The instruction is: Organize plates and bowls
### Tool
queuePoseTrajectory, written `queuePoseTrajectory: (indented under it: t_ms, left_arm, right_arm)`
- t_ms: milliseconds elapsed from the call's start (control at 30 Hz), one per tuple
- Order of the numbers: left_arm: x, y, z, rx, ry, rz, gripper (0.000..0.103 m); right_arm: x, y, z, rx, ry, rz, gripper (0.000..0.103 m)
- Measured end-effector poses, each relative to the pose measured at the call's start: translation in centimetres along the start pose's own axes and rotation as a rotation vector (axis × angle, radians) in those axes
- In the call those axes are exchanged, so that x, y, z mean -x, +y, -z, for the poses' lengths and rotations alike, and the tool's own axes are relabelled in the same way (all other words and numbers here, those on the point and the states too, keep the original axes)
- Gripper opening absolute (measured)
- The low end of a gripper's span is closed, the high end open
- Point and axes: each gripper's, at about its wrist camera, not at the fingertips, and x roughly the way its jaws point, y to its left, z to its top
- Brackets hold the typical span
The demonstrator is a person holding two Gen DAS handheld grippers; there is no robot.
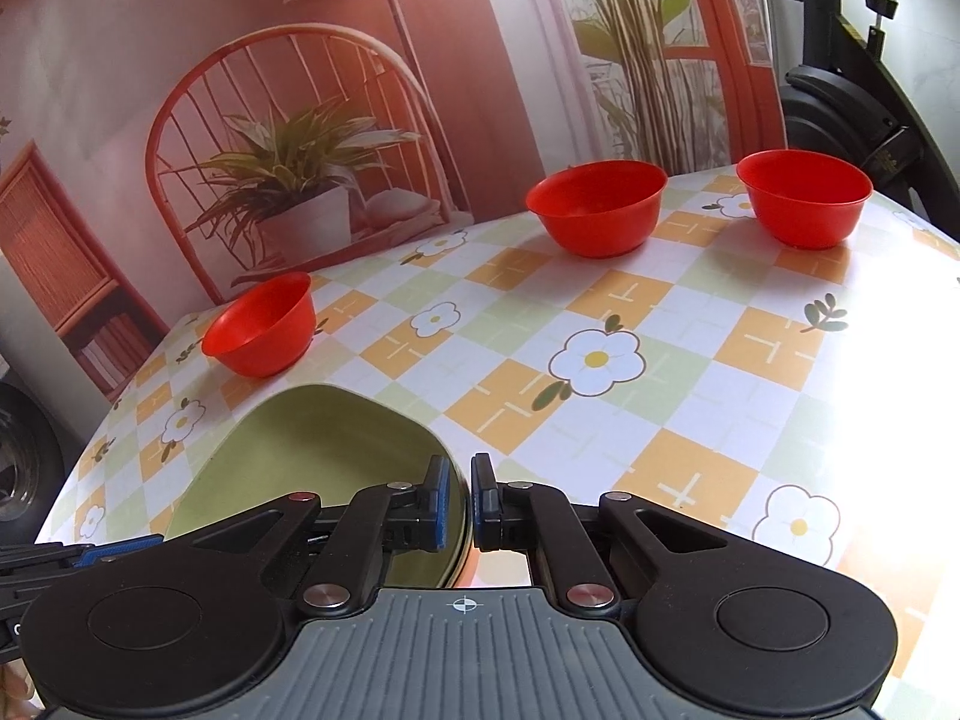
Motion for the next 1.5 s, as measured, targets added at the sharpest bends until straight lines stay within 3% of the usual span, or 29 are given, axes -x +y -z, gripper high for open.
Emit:
queuePoseTrajectory:
  t_ms: [400,900,1233,1500]
  left_arm:
    - [0.6,-0.3,0.0,-0.007,-0.022,-0.008,0.022]
    - [2.8,1.2,-2.1,0.058,-0.09,0.004,0.022]
    - [3.6,2.0,-4.9,0.103,-0.121,0.004,0.022]
    - [2.6,-0.2,-6.8,0.095,-0.111,0.044,0.022]
  right_arm:
    - [-0.1,-0.5,0.1,-0.026,0.01,0.0,0.012]
    - [2.4,-1.0,-2.4,-0.05,-0.092,0.0,0.012]
    - [5.1,-6.4,-6.9,-0.104,-0.22,0.098,0.012]
    - [7.0,-11.4,-9.7,-0.09,-0.283,0.176,0.012]
